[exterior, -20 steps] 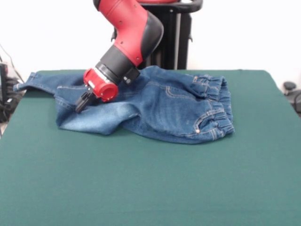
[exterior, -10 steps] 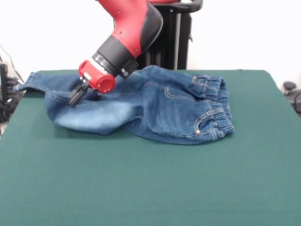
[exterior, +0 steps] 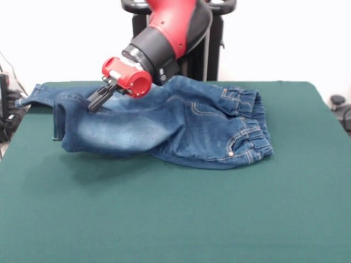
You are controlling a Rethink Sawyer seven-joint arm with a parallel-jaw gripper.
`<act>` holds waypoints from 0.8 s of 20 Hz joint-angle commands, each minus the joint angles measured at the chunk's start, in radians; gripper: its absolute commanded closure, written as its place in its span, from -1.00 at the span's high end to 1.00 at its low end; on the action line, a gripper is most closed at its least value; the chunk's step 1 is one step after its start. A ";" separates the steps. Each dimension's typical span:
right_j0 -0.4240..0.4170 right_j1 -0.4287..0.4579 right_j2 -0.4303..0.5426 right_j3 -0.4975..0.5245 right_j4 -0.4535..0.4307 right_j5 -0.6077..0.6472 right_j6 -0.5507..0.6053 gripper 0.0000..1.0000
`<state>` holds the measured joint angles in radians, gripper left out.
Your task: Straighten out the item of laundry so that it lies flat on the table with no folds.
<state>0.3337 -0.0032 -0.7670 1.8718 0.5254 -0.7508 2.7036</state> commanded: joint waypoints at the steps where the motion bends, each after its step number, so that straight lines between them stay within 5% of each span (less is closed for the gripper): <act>1: 0.051 0.050 0.014 -0.041 0.129 -0.031 -0.016 -1.00; 4: 0.052 0.088 0.015 -0.065 0.162 -0.056 -0.013 -1.00; 16: 0.017 0.151 0.142 -0.033 0.052 -0.172 0.152 -1.00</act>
<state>0.3514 0.0648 -0.7811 1.8713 0.5795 -0.7941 2.7036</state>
